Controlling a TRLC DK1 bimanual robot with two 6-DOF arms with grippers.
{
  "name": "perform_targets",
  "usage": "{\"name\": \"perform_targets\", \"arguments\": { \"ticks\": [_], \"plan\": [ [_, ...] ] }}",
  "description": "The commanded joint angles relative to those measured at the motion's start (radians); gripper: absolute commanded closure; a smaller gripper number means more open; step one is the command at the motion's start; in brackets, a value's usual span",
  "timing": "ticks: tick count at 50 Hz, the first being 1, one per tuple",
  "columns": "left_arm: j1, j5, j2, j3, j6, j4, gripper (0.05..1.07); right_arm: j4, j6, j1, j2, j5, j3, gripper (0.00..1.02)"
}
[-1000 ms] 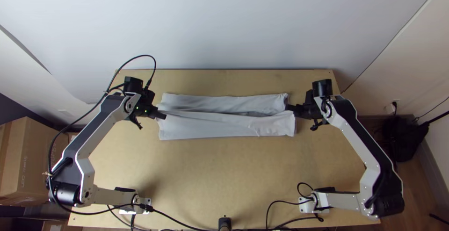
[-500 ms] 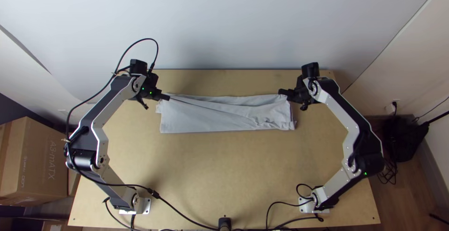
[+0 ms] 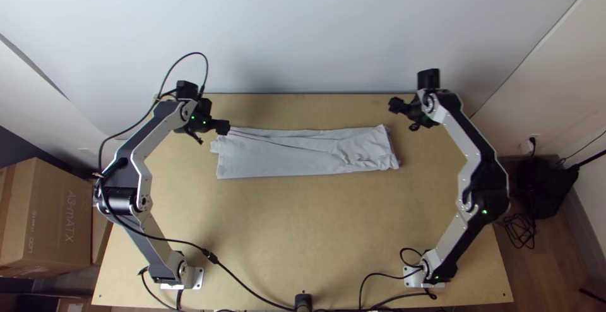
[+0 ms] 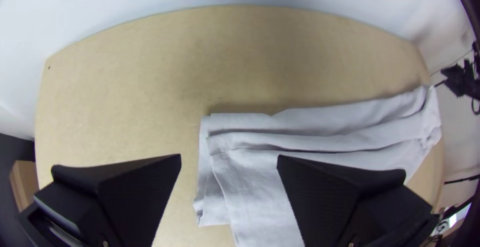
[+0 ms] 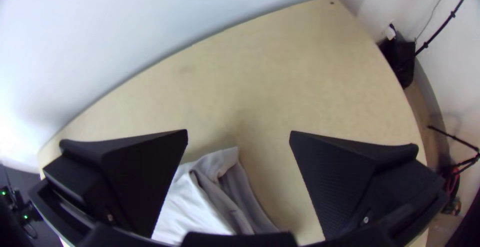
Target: Fold the t-shirt
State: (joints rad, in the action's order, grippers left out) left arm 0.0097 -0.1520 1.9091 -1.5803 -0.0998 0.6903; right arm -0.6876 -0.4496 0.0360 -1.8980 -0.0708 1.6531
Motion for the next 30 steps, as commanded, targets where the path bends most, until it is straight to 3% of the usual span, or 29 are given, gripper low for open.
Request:
{"name": "perform_targets", "arguments": {
  "ticks": [1,4,11,17,21,24,30],
  "plan": [
    [0.085,-0.159,-0.076,-0.021,0.057,0.032,0.10,0.013,-0.049,-0.045,0.186,0.052,-0.055,0.03],
    [0.130,-0.301,-0.078,-0.035,0.057,0.094,0.10,0.013,-0.047,-0.087,0.255,0.195,-0.096,0.03],
    [0.202,-0.437,-0.087,-0.009,0.043,0.178,0.10,-0.115,-0.051,-0.206,0.338,0.559,-0.101,0.03],
    [0.251,-0.517,-0.067,0.040,0.025,0.175,0.10,-0.225,-0.052,-0.331,0.369,0.922,-0.098,0.03],
    [0.273,-0.566,-0.045,0.062,0.018,0.175,0.10,-0.282,-0.047,-0.389,0.372,1.085,-0.105,0.03],
    [0.277,-0.584,-0.027,0.074,0.008,0.173,0.10,-0.311,-0.038,-0.421,0.379,1.166,-0.111,0.03],
    [0.277,-0.584,0.010,0.108,-0.018,0.161,0.10,-0.325,-0.011,-0.438,0.422,1.204,-0.125,0.03]
  ]
}}
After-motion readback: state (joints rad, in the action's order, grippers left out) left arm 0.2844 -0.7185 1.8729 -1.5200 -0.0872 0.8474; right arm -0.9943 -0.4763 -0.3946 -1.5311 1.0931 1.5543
